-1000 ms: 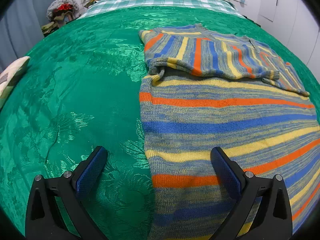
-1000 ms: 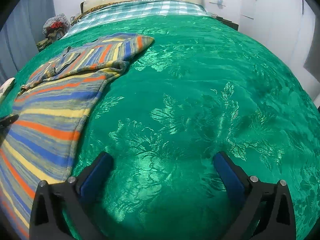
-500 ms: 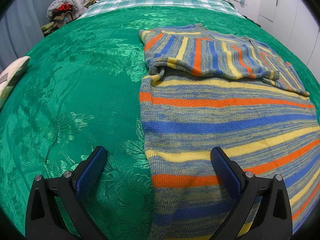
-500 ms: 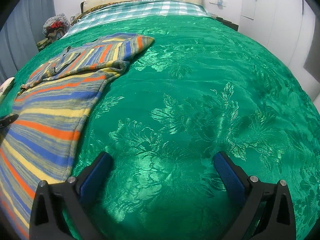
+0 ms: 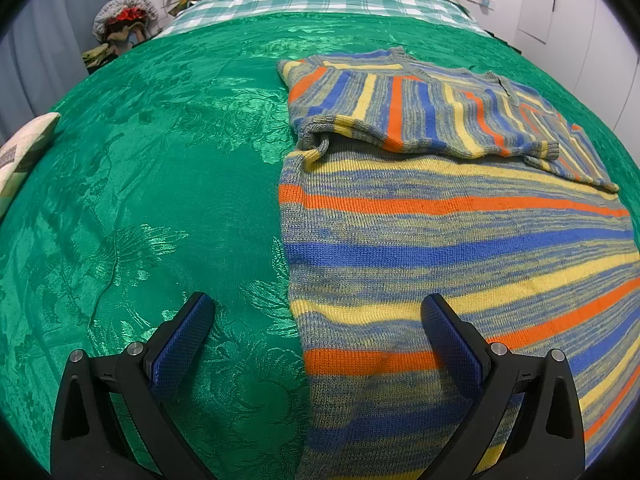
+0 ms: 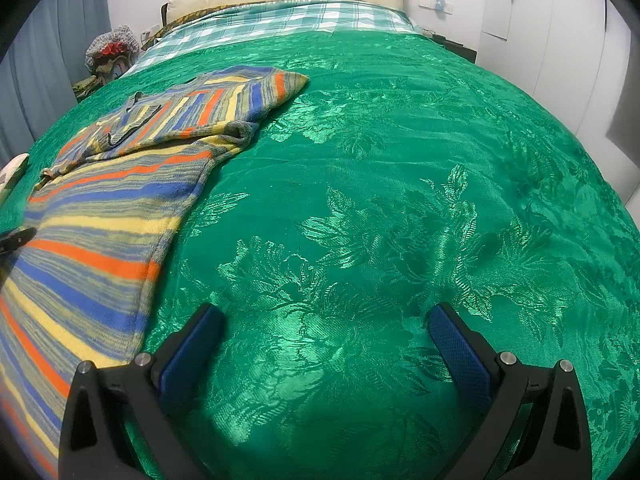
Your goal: Fold small clothes
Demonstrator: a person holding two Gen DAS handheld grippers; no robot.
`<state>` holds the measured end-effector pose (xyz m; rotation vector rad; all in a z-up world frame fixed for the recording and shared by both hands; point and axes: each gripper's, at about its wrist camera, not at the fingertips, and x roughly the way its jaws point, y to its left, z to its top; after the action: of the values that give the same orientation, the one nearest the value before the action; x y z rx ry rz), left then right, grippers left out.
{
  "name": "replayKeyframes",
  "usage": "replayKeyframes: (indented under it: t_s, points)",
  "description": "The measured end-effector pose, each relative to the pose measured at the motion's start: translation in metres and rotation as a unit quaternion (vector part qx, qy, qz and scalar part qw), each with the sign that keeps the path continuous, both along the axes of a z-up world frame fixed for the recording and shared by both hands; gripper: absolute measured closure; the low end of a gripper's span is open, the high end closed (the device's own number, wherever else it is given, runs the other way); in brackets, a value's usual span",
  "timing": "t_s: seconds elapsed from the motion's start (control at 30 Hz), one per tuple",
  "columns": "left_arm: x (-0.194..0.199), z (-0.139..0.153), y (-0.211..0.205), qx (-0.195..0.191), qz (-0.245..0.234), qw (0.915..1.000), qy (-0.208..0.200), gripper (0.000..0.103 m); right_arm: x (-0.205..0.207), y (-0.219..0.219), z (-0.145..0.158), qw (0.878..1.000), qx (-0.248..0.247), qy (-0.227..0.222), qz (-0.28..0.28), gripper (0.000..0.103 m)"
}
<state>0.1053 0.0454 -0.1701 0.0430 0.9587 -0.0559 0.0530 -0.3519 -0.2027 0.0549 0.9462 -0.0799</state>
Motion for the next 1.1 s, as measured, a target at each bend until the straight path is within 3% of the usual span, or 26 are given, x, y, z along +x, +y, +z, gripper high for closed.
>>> replayKeyframes:
  t_s: [1.1]
  points:
    - [0.0004,0.0010,-0.0006,0.004,0.000,1.0000,0.001,0.000,-0.0027,-0.0017,0.0001,1.000,-0.004,-0.007,0.000,0.000]
